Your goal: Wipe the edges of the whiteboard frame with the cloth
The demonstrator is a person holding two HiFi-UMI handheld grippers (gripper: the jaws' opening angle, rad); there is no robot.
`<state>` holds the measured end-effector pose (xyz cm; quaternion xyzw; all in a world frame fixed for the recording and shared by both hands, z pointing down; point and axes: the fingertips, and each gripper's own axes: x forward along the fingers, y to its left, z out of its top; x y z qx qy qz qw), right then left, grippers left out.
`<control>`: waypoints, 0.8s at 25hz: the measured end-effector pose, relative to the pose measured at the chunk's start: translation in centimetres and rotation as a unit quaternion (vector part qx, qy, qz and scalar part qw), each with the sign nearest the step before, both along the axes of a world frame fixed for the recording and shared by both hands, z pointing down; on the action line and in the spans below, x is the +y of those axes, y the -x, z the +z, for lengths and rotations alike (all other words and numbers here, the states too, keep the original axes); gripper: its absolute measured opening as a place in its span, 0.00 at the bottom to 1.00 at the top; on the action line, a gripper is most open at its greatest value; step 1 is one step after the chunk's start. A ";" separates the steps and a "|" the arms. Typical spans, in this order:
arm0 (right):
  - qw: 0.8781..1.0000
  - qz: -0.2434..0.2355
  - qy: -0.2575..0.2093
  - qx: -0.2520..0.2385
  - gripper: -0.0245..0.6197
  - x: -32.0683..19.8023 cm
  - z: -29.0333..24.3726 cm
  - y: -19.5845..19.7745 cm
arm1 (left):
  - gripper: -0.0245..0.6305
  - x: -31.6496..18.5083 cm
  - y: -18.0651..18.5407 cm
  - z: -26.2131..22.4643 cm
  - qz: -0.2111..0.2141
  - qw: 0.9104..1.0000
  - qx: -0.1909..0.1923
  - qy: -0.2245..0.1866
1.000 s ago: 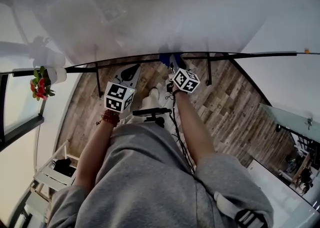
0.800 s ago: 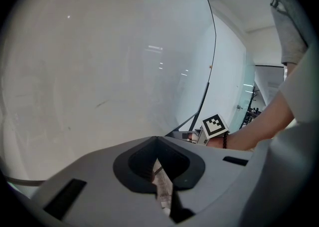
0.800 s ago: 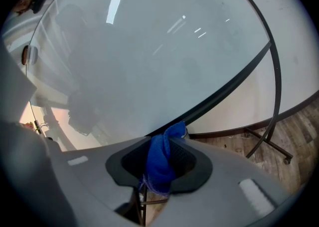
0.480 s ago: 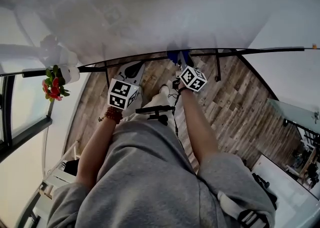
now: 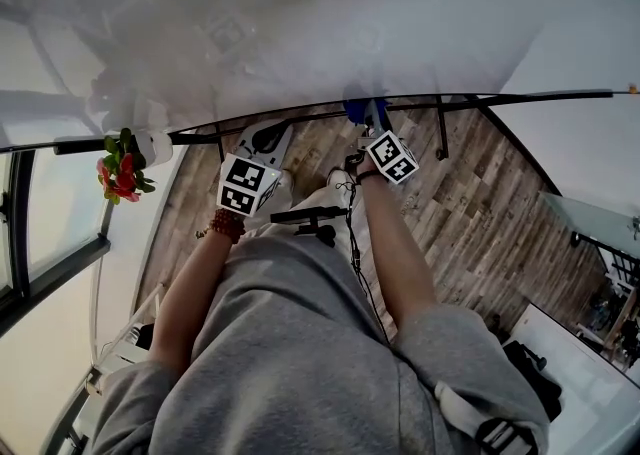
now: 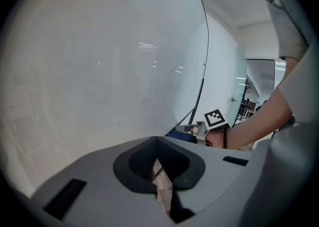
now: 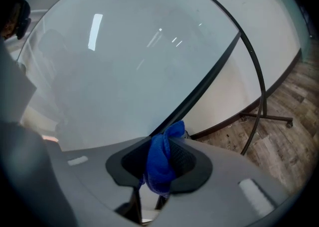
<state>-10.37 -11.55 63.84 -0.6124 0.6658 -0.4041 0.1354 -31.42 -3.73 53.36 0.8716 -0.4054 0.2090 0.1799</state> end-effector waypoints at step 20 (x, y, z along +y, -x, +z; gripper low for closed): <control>0.985 0.081 -0.005 -0.152 0.20 0.8 -0.1 1.8 | 0.05 0.3 0.8 0.2 0.014 1.000 -0.005 0.004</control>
